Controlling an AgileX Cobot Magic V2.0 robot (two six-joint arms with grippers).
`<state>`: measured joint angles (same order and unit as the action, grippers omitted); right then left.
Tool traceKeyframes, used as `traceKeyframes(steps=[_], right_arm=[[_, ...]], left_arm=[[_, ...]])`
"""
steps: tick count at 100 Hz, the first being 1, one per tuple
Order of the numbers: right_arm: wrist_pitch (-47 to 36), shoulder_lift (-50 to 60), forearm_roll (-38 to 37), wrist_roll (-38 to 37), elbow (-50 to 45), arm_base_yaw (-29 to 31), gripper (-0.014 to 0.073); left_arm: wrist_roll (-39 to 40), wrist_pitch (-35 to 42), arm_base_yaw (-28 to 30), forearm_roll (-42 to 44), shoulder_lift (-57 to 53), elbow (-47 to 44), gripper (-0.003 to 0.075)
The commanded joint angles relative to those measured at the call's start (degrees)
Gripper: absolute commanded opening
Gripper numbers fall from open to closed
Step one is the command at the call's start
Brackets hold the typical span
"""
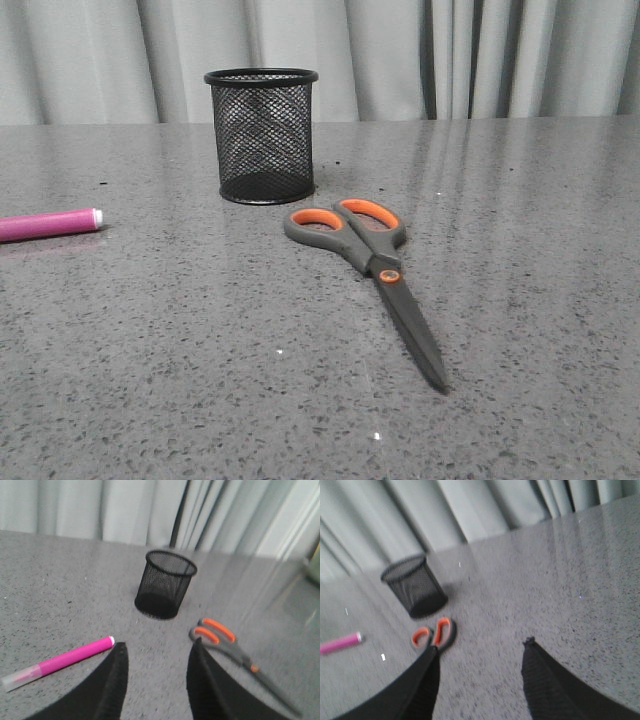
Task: Put pen and scissors into bin
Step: 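Lower the left gripper onto the pink marker and grasp it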
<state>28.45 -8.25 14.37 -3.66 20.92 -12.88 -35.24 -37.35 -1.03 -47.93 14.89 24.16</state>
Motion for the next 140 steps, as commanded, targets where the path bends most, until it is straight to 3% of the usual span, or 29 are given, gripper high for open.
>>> traceKeyframes(steps=[1, 15, 35, 52, 74, 111, 140], right_arm=[[-1.0, -4.9, -0.5, 6.1, 4.7, -0.7, 0.0353], [-1.2, -8.6, -0.5, 7.1, 6.6, -1.5, 0.0353], [0.5, -8.6, 0.2, 7.1, 6.6, -1.5, 0.0353], [3.1, -8.6, 0.4, 7.1, 6.6, -1.5, 0.0353], [6.4, -8.6, 1.1, 7.1, 6.6, -1.5, 0.0353], [10.9, -8.6, 1.5, 7.1, 6.6, -1.5, 0.0349], [12.3, -8.6, 1.8, 7.1, 6.6, -1.5, 0.0349]], left_arm=[[-2.2, -4.8, -0.5, 6.3, 8.4, 8.2, 0.0176], [-7.2, -10.5, -2.8, 15.3, 20.6, 18.1, 0.0183], [-12.9, -15.6, -11.3, 29.9, 34.9, 27.1, 0.0415], [-16.4, -20.0, -18.5, 40.6, 46.3, 30.4, 0.0421], [-17.6, -21.4, -19.3, 42.7, 60.2, 36.4, 0.0421], [-20.5, -22.3, -16.2, 40.6, 74.1, 48.6, 0.0365], [-30.2, -23.6, -13.5, 35.2, 79.3, 50.1, 0.0365]])
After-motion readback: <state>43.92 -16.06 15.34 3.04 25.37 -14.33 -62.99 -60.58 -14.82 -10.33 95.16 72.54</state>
